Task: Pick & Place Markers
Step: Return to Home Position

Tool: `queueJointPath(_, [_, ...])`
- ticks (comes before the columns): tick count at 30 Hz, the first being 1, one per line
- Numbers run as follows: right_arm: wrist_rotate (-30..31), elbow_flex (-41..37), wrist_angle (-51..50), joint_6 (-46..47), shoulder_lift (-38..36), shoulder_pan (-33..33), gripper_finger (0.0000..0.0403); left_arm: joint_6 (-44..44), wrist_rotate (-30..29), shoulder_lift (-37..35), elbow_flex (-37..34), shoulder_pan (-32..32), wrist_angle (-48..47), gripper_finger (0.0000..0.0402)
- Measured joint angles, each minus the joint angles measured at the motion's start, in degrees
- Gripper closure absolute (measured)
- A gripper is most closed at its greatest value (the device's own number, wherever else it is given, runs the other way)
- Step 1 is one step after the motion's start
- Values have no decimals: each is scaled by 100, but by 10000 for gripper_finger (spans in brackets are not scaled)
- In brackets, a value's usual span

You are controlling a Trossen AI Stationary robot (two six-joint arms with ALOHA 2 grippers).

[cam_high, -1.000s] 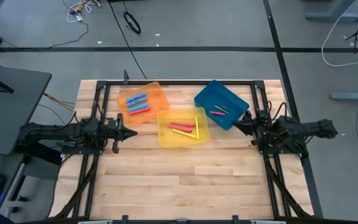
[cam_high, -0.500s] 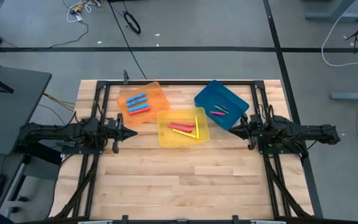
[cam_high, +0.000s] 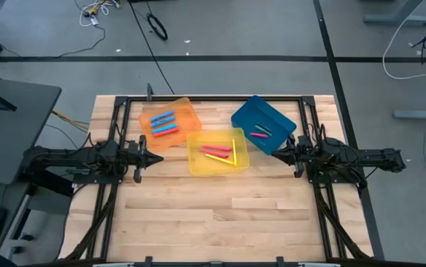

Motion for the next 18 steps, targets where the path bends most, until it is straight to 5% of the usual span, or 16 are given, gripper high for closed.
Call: queueJointPath(18, [-4,0,-2,-163,2,0,378,0,0,0,0,0,1,396])
